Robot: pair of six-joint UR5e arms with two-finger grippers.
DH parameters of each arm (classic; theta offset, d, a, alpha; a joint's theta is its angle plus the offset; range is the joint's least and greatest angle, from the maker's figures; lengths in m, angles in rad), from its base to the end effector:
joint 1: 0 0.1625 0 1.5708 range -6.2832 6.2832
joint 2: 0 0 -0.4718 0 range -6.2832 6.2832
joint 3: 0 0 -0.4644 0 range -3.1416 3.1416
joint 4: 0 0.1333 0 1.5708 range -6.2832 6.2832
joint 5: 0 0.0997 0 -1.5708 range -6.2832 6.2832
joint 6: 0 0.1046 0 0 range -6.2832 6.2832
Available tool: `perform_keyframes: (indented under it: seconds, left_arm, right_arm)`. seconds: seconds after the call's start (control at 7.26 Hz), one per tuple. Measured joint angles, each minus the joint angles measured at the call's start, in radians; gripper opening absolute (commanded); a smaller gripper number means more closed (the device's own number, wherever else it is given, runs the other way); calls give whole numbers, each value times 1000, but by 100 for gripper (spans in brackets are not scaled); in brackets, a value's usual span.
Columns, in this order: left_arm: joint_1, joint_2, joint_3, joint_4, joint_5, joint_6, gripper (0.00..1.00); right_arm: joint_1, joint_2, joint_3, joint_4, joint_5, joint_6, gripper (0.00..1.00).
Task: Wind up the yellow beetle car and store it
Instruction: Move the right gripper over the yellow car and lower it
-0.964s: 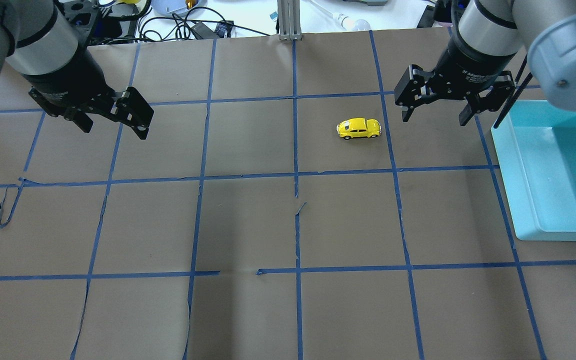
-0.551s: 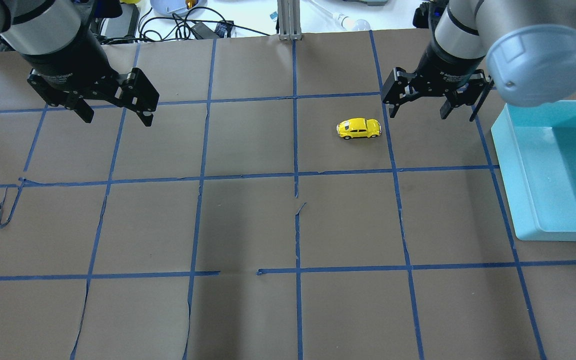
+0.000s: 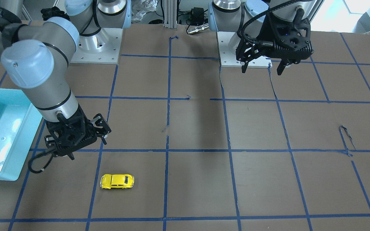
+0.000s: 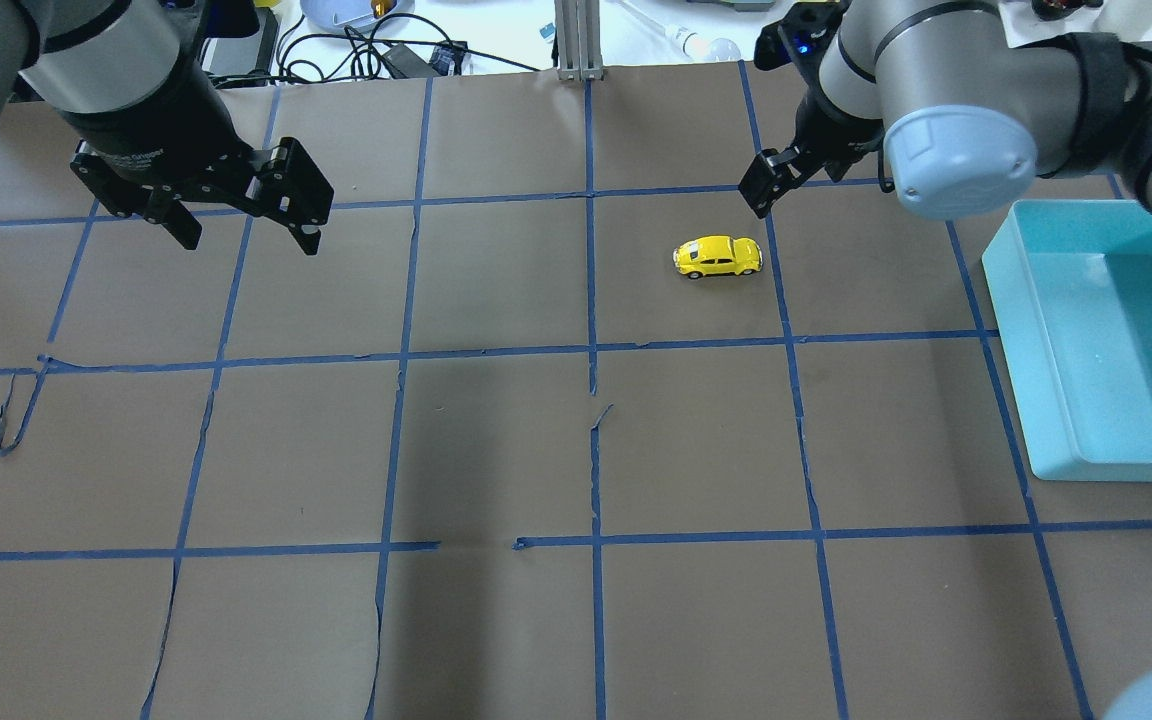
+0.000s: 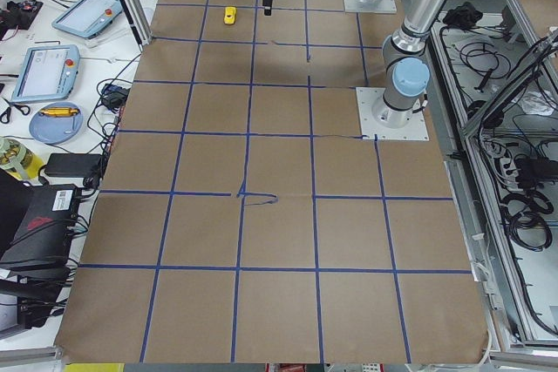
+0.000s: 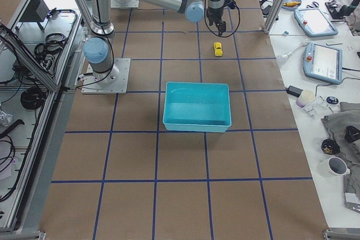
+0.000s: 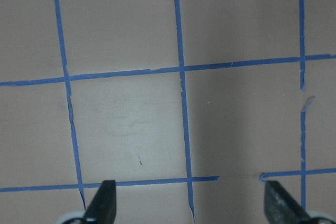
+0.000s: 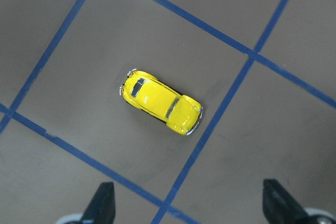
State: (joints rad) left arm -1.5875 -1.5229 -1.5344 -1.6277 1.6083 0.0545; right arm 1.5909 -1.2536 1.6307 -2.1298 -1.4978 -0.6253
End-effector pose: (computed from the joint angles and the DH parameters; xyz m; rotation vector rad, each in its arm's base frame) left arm -0.1384 -0.5405 0.5711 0.1097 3.1014 -0.0414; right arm 0.1549 -0.6929 0.3552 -0.9965 2.9475 -0.3047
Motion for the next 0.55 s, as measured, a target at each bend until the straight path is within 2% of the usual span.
perform_keyframes:
  seconds: [0.28,0.55]
  left_arm:
    - [3,6,-4,6,-2,-10,100]
    - [9,6,-5,19,-4,-13,100]
  right_arm:
    - [46,105,0,-137,3,-272,100]
    - [59,160,-1,-180,5,-584,100]
